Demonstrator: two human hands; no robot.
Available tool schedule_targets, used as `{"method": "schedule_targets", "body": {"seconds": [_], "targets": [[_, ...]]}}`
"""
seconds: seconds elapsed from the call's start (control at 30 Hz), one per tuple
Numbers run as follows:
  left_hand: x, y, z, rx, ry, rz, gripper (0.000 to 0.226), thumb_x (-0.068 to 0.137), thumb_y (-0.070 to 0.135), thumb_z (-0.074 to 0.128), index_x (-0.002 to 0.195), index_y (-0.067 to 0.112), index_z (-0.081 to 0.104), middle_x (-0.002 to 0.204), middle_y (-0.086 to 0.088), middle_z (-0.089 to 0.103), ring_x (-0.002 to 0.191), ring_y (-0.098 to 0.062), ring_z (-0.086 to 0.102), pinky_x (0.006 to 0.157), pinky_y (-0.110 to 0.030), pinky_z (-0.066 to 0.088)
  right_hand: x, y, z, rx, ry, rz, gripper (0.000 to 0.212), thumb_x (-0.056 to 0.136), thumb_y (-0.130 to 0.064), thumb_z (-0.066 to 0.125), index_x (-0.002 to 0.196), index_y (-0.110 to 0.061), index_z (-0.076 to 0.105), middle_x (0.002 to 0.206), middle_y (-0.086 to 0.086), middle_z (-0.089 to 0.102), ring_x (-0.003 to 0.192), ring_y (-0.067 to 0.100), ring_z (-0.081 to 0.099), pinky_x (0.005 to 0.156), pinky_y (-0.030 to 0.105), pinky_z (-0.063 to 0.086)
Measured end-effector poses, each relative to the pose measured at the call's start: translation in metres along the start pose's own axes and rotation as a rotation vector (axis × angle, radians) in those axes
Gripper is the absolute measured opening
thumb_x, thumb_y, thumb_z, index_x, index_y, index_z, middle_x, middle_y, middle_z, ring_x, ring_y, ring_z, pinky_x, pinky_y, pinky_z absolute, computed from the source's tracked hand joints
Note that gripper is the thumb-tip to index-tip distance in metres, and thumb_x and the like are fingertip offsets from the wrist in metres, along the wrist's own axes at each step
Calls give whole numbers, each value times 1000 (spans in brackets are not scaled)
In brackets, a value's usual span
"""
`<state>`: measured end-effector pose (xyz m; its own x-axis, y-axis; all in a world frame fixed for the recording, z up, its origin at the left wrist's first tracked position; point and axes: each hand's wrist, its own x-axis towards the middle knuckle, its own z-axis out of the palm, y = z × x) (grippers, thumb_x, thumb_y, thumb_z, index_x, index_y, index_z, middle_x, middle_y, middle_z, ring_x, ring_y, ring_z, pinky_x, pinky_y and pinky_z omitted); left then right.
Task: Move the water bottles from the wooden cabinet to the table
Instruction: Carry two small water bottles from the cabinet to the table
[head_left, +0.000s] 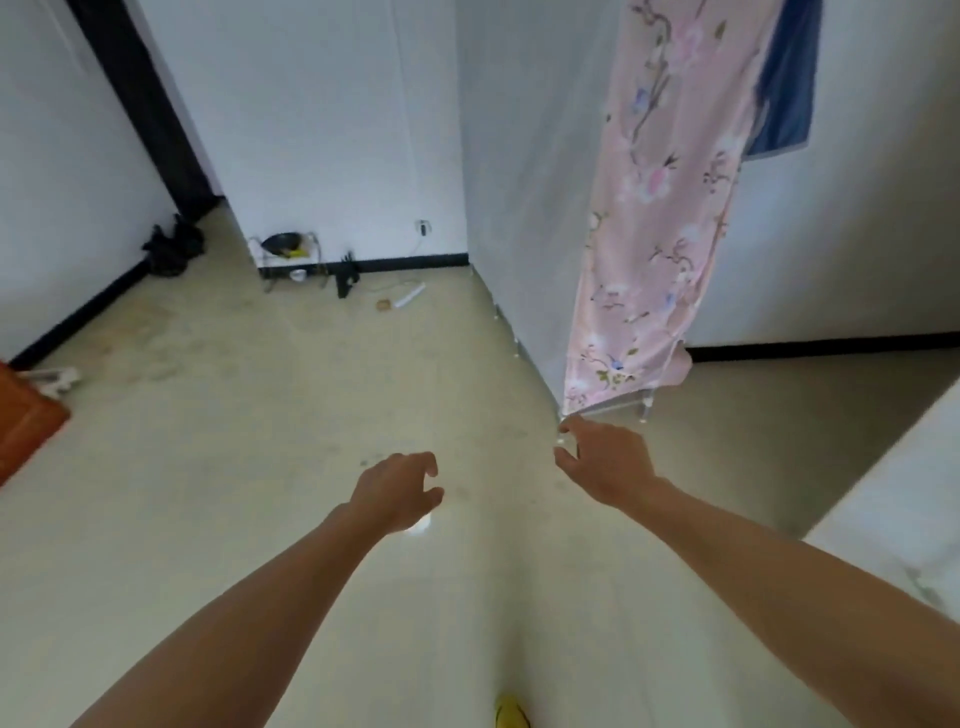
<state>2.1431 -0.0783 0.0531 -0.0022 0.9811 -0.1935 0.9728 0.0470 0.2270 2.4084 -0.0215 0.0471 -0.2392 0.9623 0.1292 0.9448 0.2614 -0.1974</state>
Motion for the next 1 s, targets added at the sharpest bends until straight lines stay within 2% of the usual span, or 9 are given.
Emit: {"method": "schedule_targets", "body": {"seconds": [0.17, 0.3, 0.43, 0.6, 0.73, 0.93, 1.0], "targets": [[34, -107, -46, -4, 20, -249, 37, 93, 43, 54, 126, 27, 54, 116, -4, 63, 111, -22, 57, 86, -32, 42, 129, -107, 37, 78, -43, -248, 36, 92, -45, 51, 122, -25, 55, 99, -2, 70, 92, 23, 67, 81, 32, 49], [39, -186, -71, -41, 95, -442, 35, 93, 42, 53, 125, 28, 54, 115, -3, 64, 109, -23, 58, 85, -33, 43, 209, -205, 58, 71, -72, -468, 37, 94, -43, 50, 125, -24, 53, 100, -2, 70, 95, 25, 67, 80, 32, 47], [12, -253, -74, -60, 63, -607, 35, 94, 42, 52, 125, 27, 54, 118, -2, 63, 110, -22, 58, 88, -33, 44, 240, -303, 89, 86, -151, -675, 38, 93, -43, 48, 126, -23, 52, 102, -4, 69, 95, 24, 66, 79, 30, 46], [-28, -376, -86, -109, 102, -856, 33, 94, 43, 52, 124, 27, 53, 119, -3, 61, 109, -22, 58, 89, -34, 45, 267, -459, 137, 85, -257, -951, 39, 95, -43, 45, 128, -23, 49, 107, -5, 68, 98, 25, 64, 80, 32, 44], [-39, -477, -102, -122, 125, -956, 32, 94, 43, 52, 122, 28, 54, 119, -2, 61, 104, -22, 60, 85, -34, 47, 292, -572, 167, 84, -254, -1060, 39, 96, -42, 44, 130, -23, 48, 109, -4, 67, 99, 24, 64, 79, 31, 43], [-42, -627, -164, -134, 192, -1015, 31, 94, 42, 52, 122, 27, 54, 120, -1, 62, 104, -22, 60, 83, -34, 49, 348, -738, 176, 99, -212, -1100, 38, 96, -43, 44, 129, -24, 48, 109, -5, 68, 99, 25, 64, 80, 32, 44], [-40, -658, -180, -131, 200, -1021, 31, 94, 40, 52, 122, 26, 54, 120, 0, 62, 105, -22, 60, 80, -32, 47, 360, -774, 176, 105, -210, -1111, 38, 96, -43, 44, 129, -24, 48, 108, -6, 68, 98, 24, 64, 80, 33, 45]]}}
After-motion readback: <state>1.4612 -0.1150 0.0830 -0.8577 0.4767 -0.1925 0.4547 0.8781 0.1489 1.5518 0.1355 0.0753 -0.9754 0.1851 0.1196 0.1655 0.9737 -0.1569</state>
